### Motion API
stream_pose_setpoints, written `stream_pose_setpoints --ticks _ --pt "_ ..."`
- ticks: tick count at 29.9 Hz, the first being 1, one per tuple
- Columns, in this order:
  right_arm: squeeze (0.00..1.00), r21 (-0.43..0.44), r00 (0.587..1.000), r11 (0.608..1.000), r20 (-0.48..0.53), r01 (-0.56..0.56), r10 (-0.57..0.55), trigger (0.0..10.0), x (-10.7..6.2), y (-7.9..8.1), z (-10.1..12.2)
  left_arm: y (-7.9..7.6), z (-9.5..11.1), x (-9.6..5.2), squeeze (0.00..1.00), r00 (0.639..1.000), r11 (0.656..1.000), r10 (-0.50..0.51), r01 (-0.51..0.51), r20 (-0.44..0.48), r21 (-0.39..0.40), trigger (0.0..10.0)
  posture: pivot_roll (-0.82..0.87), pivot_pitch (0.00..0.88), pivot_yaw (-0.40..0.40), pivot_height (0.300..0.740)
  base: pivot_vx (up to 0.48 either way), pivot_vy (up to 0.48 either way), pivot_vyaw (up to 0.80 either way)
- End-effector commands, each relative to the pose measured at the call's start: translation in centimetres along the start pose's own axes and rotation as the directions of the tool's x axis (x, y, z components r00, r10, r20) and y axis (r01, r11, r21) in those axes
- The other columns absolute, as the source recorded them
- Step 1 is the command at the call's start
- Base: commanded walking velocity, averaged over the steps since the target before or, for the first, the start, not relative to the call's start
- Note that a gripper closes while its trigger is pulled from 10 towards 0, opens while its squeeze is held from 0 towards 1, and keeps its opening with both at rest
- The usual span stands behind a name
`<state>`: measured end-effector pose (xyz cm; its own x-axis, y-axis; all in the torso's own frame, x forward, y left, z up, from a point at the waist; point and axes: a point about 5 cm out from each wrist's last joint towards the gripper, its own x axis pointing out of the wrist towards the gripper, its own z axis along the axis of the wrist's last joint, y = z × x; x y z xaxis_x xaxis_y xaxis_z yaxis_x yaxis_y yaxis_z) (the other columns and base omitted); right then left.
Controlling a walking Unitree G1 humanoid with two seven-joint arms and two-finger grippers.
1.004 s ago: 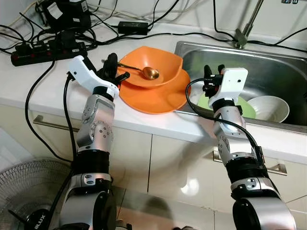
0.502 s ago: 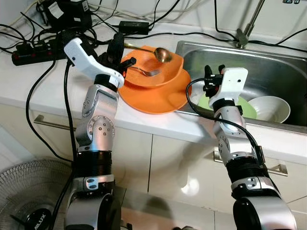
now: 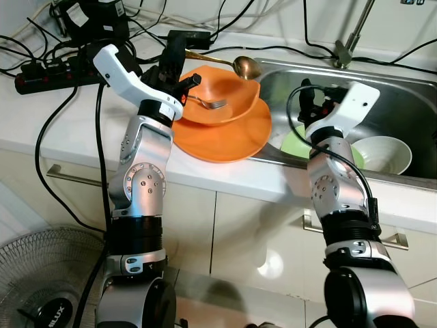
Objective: Kitchen organization
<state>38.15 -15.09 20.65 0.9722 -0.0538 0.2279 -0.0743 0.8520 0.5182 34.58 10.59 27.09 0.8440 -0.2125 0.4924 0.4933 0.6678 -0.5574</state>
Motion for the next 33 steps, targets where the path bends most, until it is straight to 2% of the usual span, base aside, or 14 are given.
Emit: stream_pose_setpoints --ticks 1,2,5,7,8,9,14,18,26,33 --pt "0.00 0.117 1.000 0.993 0.012 -0.024 0.023 10.0 0.5 0.8 1.1 -0.9 -0.2 0.2 0.00 0.999 0.999 -0.039 0.039 -0.004 -0.014 10.0 0.11 0.052 0.014 0.740 0.000 0.000 0.00" --pt "0.00 0.117 1.000 0.993 0.012 -0.024 0.023 10.0 0.5 0.8 1.1 -0.9 -0.2 0.2 0.00 0.999 0.999 -0.039 0.039 -0.004 -0.014 10.0 0.11 0.052 0.014 0.740 0.000 0.000 0.00" --pt "0.00 0.349 0.998 0.936 -0.021 -0.040 0.051 10.0 0.6 1.3 1.3 -1.2 -0.5 0.3 0.00 0.999 0.998 -0.048 0.047 -0.012 -0.032 10.0 0.10 0.052 0.018 0.740 0.000 0.000 0.00" --pt "0.00 0.433 0.996 0.900 -0.032 -0.061 0.084 10.0 0.5 1.7 1.4 -1.3 -0.7 0.3 0.00 0.999 0.998 -0.051 0.051 -0.018 -0.042 10.0 0.10 0.053 0.019 0.740 0.000 0.000 0.00" --pt "0.00 0.492 0.993 0.867 -0.039 -0.077 0.110 10.0 0.3 1.9 1.4 -1.3 -0.9 0.3 0.00 0.998 0.997 -0.056 0.054 -0.025 -0.055 10.0 0.10 0.053 0.019 0.740 0.000 0.000 0.00" --pt "0.00 0.512 0.992 0.855 -0.041 -0.079 0.116 10.0 0.3 2.0 1.3 -1.4 -0.9 0.3 0.00 0.998 0.997 -0.058 0.056 -0.028 -0.061 10.0 0.10 0.053 0.019 0.740 0.000 0.000 0.00" --pt "0.00 0.586 0.988 0.806 -0.052 -0.085 0.142 10.0 0.1 2.2 1.2 -1.6 -1.5 0.2 0.00 0.996 0.992 -0.080 0.074 -0.051 -0.106 10.0 0.11 0.055 0.019 0.740 0.000 0.000 0.00" --pt "0.00 0.611 0.983 0.784 -0.051 -0.111 0.179 10.0 -0.1 2.5 1.3 -1.8 -2.0 0.1 0.00 0.994 0.988 -0.083 0.074 -0.064 -0.134 10.0 0.10 0.056 0.019 0.740 0.000 0.000 0.00" --pt "0.00 0.626 0.979 0.771 -0.056 -0.119 0.196 10.0 -0.4 2.5 1.5 -2.5 -3.0 -0.1 0.00 0.987 0.971 -0.125 0.101 -0.103 -0.217 10.0 0.10 0.057 0.022 0.740 0.000 0.000 0.00" --pt "0.00 0.631 0.977 0.765 -0.056 -0.125 0.206 10.0 -0.4 2.6 1.5 -2.7 -3.5 -0.2 0.00 0.984 0.963 -0.133 0.100 -0.117 -0.250 10.0 0.10 0.058 0.023 0.740 0.000 0.000 0.00"
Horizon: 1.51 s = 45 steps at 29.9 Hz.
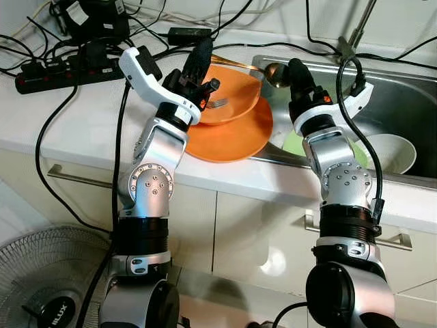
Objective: Kitchen organization
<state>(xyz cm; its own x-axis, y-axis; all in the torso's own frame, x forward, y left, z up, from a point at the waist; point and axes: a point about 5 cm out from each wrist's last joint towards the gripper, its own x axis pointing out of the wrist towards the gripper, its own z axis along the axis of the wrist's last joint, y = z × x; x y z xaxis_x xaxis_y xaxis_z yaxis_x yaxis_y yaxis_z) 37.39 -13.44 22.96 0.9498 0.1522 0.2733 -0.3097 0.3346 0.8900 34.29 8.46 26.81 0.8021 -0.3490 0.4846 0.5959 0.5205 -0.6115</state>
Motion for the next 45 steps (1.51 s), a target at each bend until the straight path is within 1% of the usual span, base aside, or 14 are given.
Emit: stream_pose_setpoints --ticks 1,7,8,9,10,12,13,14,32,34,38,40,41,45 --pt "0.00 0.004 1.000 1.000 0.005 -0.010 0.010 10.0 -0.2 0.2 0.2 -1.0 -2.1 0.1 0.00 0.999 0.995 -0.021 0.018 -0.031 -0.098 10.0 0.11 0.058 0.023 0.740 0.000 0.000 0.00" --pt "0.00 0.012 1.000 1.000 0.009 -0.017 0.017 10.0 -0.2 0.2 0.3 -0.3 -2.7 -0.2 0.00 0.999 0.986 -0.002 -0.007 -0.052 -0.166 10.0 0.10 0.058 0.025 0.740 0.000 0.000 0.00" --pt "0.00 0.015 1.000 1.000 0.009 -0.021 0.021 9.9 -0.2 0.3 0.3 -0.1 -2.9 -0.3 0.00 0.998 0.983 0.012 -0.022 -0.057 -0.181 10.0 0.10 0.059 0.026 0.740 0.000 0.000 0.00" --pt "0.00 0.016 1.000 1.000 0.008 -0.022 0.022 9.4 -0.2 0.3 0.3 0.1 -3.1 -0.3 0.00 0.998 0.981 0.021 -0.033 -0.062 -0.192 10.0 0.10 0.058 0.027 0.740 0.000 0.000 0.00" --pt "0.00 0.016 1.000 1.000 0.008 -0.022 0.022 9.4 -0.2 0.3 0.3 0.1 -3.1 -0.3 0.00 0.998 0.981 0.021 -0.033 -0.062 -0.192 10.0 0.10 0.058 0.027 0.740 0.000 0.000 0.00" --pt "0.00 0.018 1.000 1.000 0.009 -0.023 0.023 7.6 -0.3 0.3 0.3 0.2 -3.3 -0.4 0.00 0.997 0.979 0.028 -0.041 -0.067 -0.199 10.0 0.10 0.059 0.029 0.740 0.000 0.000 0.00" --pt "0.00 0.018 1.000 1.000 0.010 -0.023 0.023 5.4 -0.3 0.3 0.3 0.2 -3.3 -0.4 0.00 0.997 0.979 0.029 -0.041 -0.067 -0.201 10.0 0.10 0.058 0.027 0.740 0.000 0.000 0.00" --pt "0.00 0.019 1.000 1.000 0.013 -0.024 0.024 0.0 -0.3 0.3 0.3 0.1 -3.3 -0.3 0.00 0.997 0.978 0.028 -0.041 -0.067 -0.203 10.0 0.10 0.058 0.027 0.740 0.000 0.000 0.00" --pt "0.00 0.033 0.998 0.998 0.008 -0.060 0.059 0.0 -0.4 0.8 0.1 0.4 -3.8 -0.1 0.00 0.996 0.961 0.053 -0.071 -0.075 -0.267 10.0 0.10 0.058 0.030 0.740 0.000 0.000 0.00" --pt "0.00 0.035 0.998 0.998 0.008 -0.061 0.061 0.0 -0.4 0.8 0.1 0.5 -4.0 -0.1 0.00 0.995 0.962 0.065 -0.084 -0.081 -0.261 10.0 0.10 0.059 0.031 0.740 0.000 0.000 0.00" --pt "0.00 0.038 0.998 0.997 0.009 -0.068 0.068 0.0 -0.4 1.0 0.1 1.1 -4.7 -0.1 0.00 0.984 0.974 0.129 -0.149 -0.121 -0.172 10.0 0.10 0.059 0.031 0.740 0.000 0.000 0.00" --pt "0.00 0.037 0.997 0.997 0.009 -0.072 0.071 0.0 -0.4 1.0 0.1 1.2 -4.8 -0.1 0.00 0.983 0.972 0.129 -0.151 -0.129 -0.179 10.0 0.10 0.059 0.032 0.740 0.000 0.000 0.00" --pt "0.00 0.037 0.997 0.997 0.009 -0.073 0.073 0.0 -0.4 1.0 0.1 1.2 -4.9 -0.1 0.98 0.983 0.971 0.128 -0.151 -0.130 -0.184 10.0 0.10 0.059 0.032 0.740 0.000 0.000 0.00" --pt "0.00 0.041 0.997 0.996 0.011 -0.076 0.075 0.0 -0.4 1.1 0.1 1.2 -4.9 -0.1 1.00 0.983 0.969 0.127 -0.152 -0.134 -0.195 10.0 0.10 0.059 0.033 0.740 0.000 0.000 0.00"
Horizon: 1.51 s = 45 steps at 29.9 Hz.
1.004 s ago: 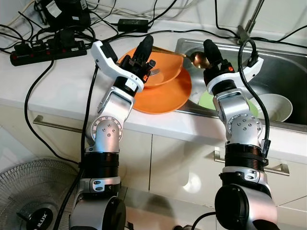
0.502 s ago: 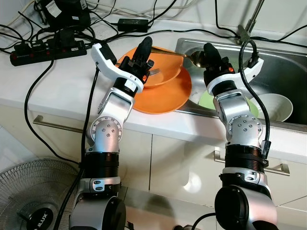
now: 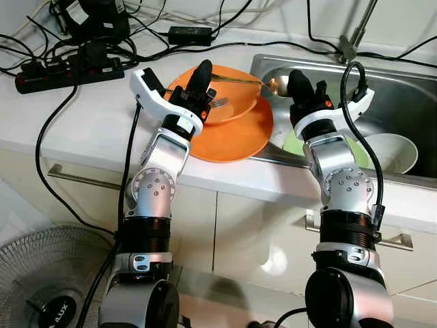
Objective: Kitchen organization
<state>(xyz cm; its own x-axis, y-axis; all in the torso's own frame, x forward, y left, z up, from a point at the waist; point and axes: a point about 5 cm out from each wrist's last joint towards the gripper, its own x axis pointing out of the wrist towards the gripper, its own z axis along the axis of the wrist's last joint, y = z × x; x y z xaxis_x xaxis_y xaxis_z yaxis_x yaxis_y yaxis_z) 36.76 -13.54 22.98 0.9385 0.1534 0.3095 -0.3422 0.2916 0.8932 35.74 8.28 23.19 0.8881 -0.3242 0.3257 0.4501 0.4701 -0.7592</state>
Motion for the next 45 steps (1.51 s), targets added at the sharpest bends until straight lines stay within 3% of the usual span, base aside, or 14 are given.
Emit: stream_pose_setpoints --ticks 1,6,15,16,24,25,26,31,34,39,41,42,43,45 --pt "0.00 0.005 0.999 0.999 0.002 -0.038 0.038 0.0 0.2 0.9 0.0 -1.5 -2.7 0.4 1.00 0.998 0.997 -0.023 0.019 -0.058 -0.069 10.0 0.10 0.057 0.033 0.740 0.000 0.000 0.00" --pt "0.00 0.012 0.999 1.000 0.022 -0.029 0.029 0.0 0.3 1.0 0.4 -1.5 -3.0 0.4 1.00 0.996 0.999 -0.029 0.026 -0.081 -0.035 10.0 0.10 0.058 0.033 0.740 0.000 0.000 0.00" --pt "0.00 0.062 0.983 0.998 0.181 -0.021 0.009 0.0 1.2 1.4 3.4 -2.3 -3.5 0.2 1.00 0.989 0.996 -0.079 0.085 -0.124 0.041 10.0 0.10 0.054 0.032 0.740 0.000 0.000 0.00" --pt "0.00 0.058 0.980 0.998 0.197 -0.015 0.003 0.0 1.3 1.4 3.8 -2.4 -3.6 0.1 0.00 0.987 0.994 -0.090 0.097 -0.132 0.050 10.0 0.10 0.054 0.032 0.740 0.000 0.000 0.00" --pt "0.00 -0.026 0.937 0.996 0.342 0.084 -0.070 0.0 1.6 0.8 6.8 -2.7 -3.8 -0.1 0.00 0.983 0.984 -0.104 0.124 -0.148 0.131 10.0 0.11 0.051 0.029 0.740 0.000 0.000 0.00" --pt "0.00 -0.067 0.926 0.990 0.368 0.121 -0.088 2.3 1.6 0.7 7.5 -2.8 -3.8 -0.1 0.00 0.983 0.977 -0.105 0.131 -0.151 0.170 10.0 0.11 0.052 0.028 0.740 0.000 0.000 0.00" --pt "0.00 -0.124 0.912 0.978 0.396 0.167 -0.106 10.0 1.6 0.5 8.2 -2.9 -3.7 -0.2 0.00 0.982 0.970 -0.111 0.141 -0.156 0.198 10.0 0.11 0.053 0.027 0.740 0.000 0.000 0.00" --pt "0.00 -0.275 0.868 0.920 0.482 0.280 -0.120 10.0 1.5 0.3 10.4 -3.2 -3.7 -0.7 0.00 0.976 0.948 -0.132 0.176 -0.175 0.266 10.0 0.11 0.054 0.027 0.740 0.000 0.000 0.00" --pt "0.00 -0.443 0.844 0.809 0.523 0.387 -0.117 10.0 1.4 0.3 11.5 -3.3 -3.8 -1.2 0.00 0.968 0.928 -0.138 0.200 -0.208 0.314 10.0 0.11 0.055 0.027 0.740 0.000 0.000 0.00" --pt "0.00 -0.710 0.856 0.520 0.509 0.476 -0.089 10.0 1.6 0.0 11.3 -2.9 -3.7 -1.8 0.00 0.964 0.899 -0.123 0.209 -0.237 0.385 10.0 0.11 0.056 0.029 0.740 0.000 0.000 0.00" --pt "0.00 -0.787 0.870 0.381 0.476 0.486 -0.127 10.0 1.7 -1.0 10.4 -2.6 -3.8 -2.0 0.00 0.958 0.856 -0.102 0.221 -0.267 0.468 10.0 0.12 0.058 0.028 0.740 0.000 0.000 0.00" --pt "0.00 -0.787 0.870 0.381 0.476 0.486 -0.127 10.0 1.7 -1.0 10.4 -2.6 -3.8 -2.0 0.00 0.958 0.856 -0.102 0.221 -0.267 0.468 10.0 0.12 0.058 0.028 0.740 0.000 0.000 0.00" --pt "0.00 -0.807 0.876 0.341 0.454 0.482 -0.163 10.0 1.7 -1.8 9.9 -2.5 -4.0 -2.0 0.00 0.952 0.829 -0.084 0.230 -0.295 0.509 10.0 0.12 0.057 0.028 0.740 0.000 0.000 0.00" --pt "0.00 -0.819 0.878 0.317 0.439 0.479 -0.191 10.0 1.7 -2.5 9.5 -2.4 -4.2 -2.1 0.00 0.946 0.803 -0.064 0.238 -0.319 0.546 10.0 0.12 0.057 0.028 0.740 0.000 0.000 0.00"
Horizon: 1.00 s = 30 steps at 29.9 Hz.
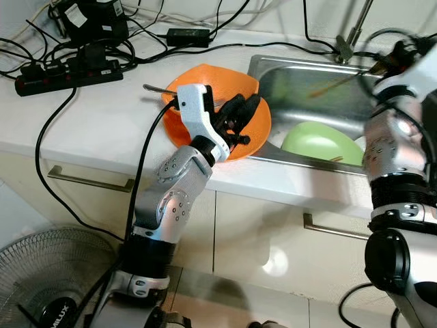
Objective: Kitchen organization
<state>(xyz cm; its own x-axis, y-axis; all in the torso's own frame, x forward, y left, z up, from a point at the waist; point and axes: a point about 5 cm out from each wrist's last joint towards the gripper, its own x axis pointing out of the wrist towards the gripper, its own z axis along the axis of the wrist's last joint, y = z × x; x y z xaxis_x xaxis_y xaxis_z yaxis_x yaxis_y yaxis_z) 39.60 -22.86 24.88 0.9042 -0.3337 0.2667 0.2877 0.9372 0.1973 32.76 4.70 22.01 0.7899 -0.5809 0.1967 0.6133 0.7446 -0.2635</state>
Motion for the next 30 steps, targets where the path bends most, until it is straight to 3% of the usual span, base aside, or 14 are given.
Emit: stream_pose_setpoints --ticks 1,10,16,30 --pt "0.00 -0.036 1.000 0.999 -0.023 0.004 -0.005 10.0 -0.1 -0.1 -0.5 -0.4 -0.2 -0.1 0.00 1.000 0.999 -0.013 0.014 -0.025 0.038 10.0 0.12 0.057 0.028 0.740 0.000 0.000 0.00" --pt "0.00 -0.163 0.995 0.986 -0.096 -0.036 0.020 10.0 -0.6 0.6 -2.8 -0.5 -2.2 -0.8 0.00 0.985 0.983 -0.041 0.070 -0.167 0.170 10.0 0.13 0.046 0.027 0.740 0.000 0.000 0.00" --pt "0.00 -0.237 0.991 0.969 -0.128 -0.064 0.034 10.0 -1.0 0.7 -3.8 -0.3 -2.9 -1.3 0.00 0.975 0.979 -0.050 0.091 -0.218 0.183 10.0 0.14 0.048 0.024 0.740 0.000 0.000 0.00" --pt "0.03 -0.255 0.976 0.963 -0.213 -0.086 0.031 10.0 -1.9 0.5 -6.0 -0.5 -3.0 -1.5 0.00 0.972 0.978 -0.060 0.104 -0.229 0.183 10.0 0.14 0.057 0.023 0.740 0.000 0.000 0.00"
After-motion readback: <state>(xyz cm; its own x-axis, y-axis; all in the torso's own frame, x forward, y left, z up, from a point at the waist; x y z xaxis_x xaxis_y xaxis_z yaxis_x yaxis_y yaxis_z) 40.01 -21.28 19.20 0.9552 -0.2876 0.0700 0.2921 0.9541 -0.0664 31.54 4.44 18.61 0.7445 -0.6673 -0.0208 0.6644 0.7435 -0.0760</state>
